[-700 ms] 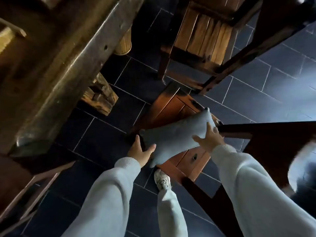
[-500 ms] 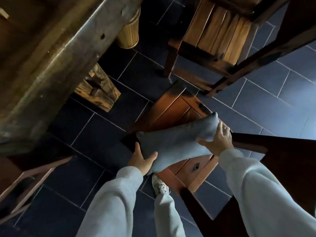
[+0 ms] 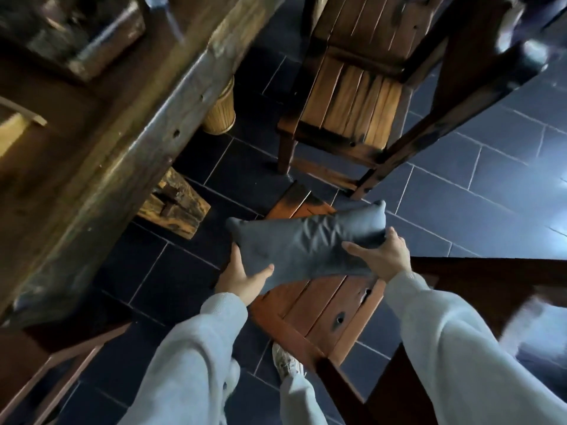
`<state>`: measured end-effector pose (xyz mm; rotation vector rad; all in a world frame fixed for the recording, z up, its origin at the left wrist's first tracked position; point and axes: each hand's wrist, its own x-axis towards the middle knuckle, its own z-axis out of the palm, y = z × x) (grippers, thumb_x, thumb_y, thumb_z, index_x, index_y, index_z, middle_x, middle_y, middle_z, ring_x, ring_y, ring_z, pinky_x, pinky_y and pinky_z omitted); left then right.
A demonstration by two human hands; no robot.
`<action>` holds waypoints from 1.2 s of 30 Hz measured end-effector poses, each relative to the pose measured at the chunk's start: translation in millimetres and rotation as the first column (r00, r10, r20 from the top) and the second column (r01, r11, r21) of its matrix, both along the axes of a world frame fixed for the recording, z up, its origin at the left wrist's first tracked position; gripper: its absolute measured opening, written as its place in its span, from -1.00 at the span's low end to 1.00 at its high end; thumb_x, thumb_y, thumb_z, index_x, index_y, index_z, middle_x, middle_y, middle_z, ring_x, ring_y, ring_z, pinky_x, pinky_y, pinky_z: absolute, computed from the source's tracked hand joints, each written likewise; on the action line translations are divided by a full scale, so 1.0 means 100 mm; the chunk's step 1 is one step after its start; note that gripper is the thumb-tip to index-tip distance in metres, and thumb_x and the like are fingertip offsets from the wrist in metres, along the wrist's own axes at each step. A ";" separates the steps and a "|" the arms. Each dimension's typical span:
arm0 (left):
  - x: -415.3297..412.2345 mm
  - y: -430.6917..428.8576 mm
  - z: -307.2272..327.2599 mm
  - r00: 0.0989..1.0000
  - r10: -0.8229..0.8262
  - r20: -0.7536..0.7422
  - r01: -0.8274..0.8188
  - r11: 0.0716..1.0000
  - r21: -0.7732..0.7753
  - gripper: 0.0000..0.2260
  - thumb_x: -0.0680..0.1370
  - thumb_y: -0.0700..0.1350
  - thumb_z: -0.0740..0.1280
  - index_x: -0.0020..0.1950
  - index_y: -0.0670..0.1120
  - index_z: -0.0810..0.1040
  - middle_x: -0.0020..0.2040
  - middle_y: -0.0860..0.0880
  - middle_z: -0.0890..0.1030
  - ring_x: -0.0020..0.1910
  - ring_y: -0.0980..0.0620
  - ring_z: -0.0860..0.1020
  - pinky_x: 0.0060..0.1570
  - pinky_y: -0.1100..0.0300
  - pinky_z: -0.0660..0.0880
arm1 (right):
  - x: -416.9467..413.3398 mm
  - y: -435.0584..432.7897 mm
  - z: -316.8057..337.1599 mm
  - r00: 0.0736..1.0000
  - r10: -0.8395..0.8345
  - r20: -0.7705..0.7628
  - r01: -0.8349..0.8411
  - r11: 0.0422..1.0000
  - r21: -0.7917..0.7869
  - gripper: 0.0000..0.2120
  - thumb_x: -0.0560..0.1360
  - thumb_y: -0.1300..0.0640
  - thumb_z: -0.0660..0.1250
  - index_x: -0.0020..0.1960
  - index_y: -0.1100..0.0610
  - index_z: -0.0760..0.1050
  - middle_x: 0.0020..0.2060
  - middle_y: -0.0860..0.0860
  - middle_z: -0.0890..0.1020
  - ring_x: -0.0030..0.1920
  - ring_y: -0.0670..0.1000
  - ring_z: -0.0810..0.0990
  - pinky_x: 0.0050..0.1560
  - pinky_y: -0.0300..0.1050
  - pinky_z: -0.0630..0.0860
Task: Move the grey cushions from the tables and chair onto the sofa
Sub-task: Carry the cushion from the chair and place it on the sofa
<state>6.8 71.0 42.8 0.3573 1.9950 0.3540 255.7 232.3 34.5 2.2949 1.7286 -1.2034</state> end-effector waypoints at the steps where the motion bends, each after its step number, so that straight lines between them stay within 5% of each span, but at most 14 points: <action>1: -0.06 0.02 0.04 1.000 0.005 -0.022 -0.005 1.000 0.009 -0.07 0.48 0.29 0.42 0.66 0.21 -0.09 0.62 -0.09 0.26 0.54 -0.23 0.32 0.44 -0.13 0.28 | -0.03 0.01 0.03 1.000 -0.012 -0.019 0.012 1.000 0.017 -0.06 0.21 -0.33 0.64 0.37 0.19 0.44 0.21 0.12 0.53 0.28 0.19 0.52 0.33 0.07 0.49; 7: -0.36 0.74 1.50 0.982 -0.098 -0.164 0.143 0.946 0.292 -0.11 0.50 0.28 0.41 0.67 0.17 -0.05 0.64 -0.04 0.24 0.55 -0.21 0.31 0.45 -0.15 0.27 | -0.05 0.23 1.55 0.971 -0.170 -0.168 0.215 0.930 0.299 -0.46 0.26 -0.30 0.61 -0.07 0.13 0.62 -0.04 0.16 0.66 0.01 0.17 0.64 -0.01 -0.02 0.55; 13: -0.25 0.95 3.09 0.961 -0.196 -0.194 0.272 0.792 0.546 -0.11 0.49 0.24 0.44 0.67 0.17 -0.01 0.63 -0.02 0.27 0.54 -0.17 0.32 0.46 -0.05 0.25 | 0.28 -0.16 3.18 0.919 -0.287 -0.270 0.389 0.774 0.499 -0.18 0.22 -0.38 0.59 0.25 0.15 0.55 0.21 0.16 0.50 0.29 0.16 0.47 0.40 0.12 0.46; 19: 0.50 0.90 4.45 0.881 -0.400 -0.252 0.453 0.562 0.692 -0.18 0.47 0.24 0.45 0.64 0.18 0.13 0.57 -0.05 0.38 0.49 -0.17 0.39 0.45 -0.02 0.30 | 1.17 -1.12 4.50 0.802 -0.412 -0.432 0.597 0.577 0.558 -0.07 0.03 -0.45 0.58 0.19 0.10 0.45 0.07 0.07 0.66 0.09 0.11 0.66 0.17 0.12 0.62; 23: 1.47 0.52 5.20 0.809 -0.521 -0.272 0.497 0.360 0.789 -0.19 0.48 0.18 0.48 0.64 0.14 0.16 0.61 -0.04 0.29 0.53 -0.16 0.34 0.49 0.02 0.24 | 1.96 -2.16 5.22 0.700 -0.524 -0.485 0.693 0.335 0.639 -0.17 0.01 -0.41 0.59 0.09 0.02 0.45 -0.02 0.00 0.67 -0.04 0.00 0.67 -0.04 -0.08 0.62; 25: 1.87 0.36 5.38 0.793 -0.560 -0.241 0.465 0.301 0.833 -0.24 0.49 0.09 0.51 0.62 0.11 0.23 0.57 -0.04 0.32 0.51 -0.12 0.34 0.38 0.11 0.25 | 2.24 -2.57 5.47 0.676 -0.570 -0.467 0.698 0.291 0.655 -0.10 0.02 -0.43 0.59 0.16 0.11 0.52 -0.01 0.03 0.70 -0.03 0.03 0.69 0.01 -0.03 0.64; 28: 2.73 -0.27 5.65 0.666 -0.726 -0.171 0.437 0.194 0.878 -0.25 0.50 -0.04 0.54 0.61 0.06 0.26 0.46 -0.03 0.43 0.46 -0.11 0.41 0.33 0.18 0.24 | 2.81 -3.70 5.76 0.547 -0.668 -0.505 0.733 0.090 0.674 -0.09 0.04 -0.42 0.60 0.19 0.08 0.48 0.00 -0.01 0.69 0.01 0.04 0.67 0.11 -0.01 0.63; 32: 3.64 -1.15 5.81 0.513 -0.820 -0.252 0.521 0.065 0.851 -0.19 0.37 0.21 0.47 0.57 0.13 0.28 0.43 -0.13 0.53 0.36 -0.24 0.51 0.43 -0.12 0.37 | 3.36 -5.10 5.94 0.409 -0.756 -0.512 0.734 -0.061 0.676 -0.11 0.04 -0.43 0.61 0.21 0.03 0.55 0.00 -0.04 0.71 0.01 0.00 0.68 0.09 -0.10 0.61; 36: 4.47 -2.30 5.89 0.387 -0.860 -0.333 0.572 -0.060 0.818 -0.19 0.31 0.31 0.39 0.54 0.21 0.28 0.36 -0.05 0.59 0.32 -0.22 0.54 0.36 -0.04 0.42 | 3.75 -6.62 6.03 0.284 -0.796 -0.534 0.690 -0.217 0.691 -0.18 0.07 -0.42 0.61 0.17 -0.02 0.48 -0.10 -0.19 0.60 -0.13 -0.18 0.57 -0.14 -0.31 0.48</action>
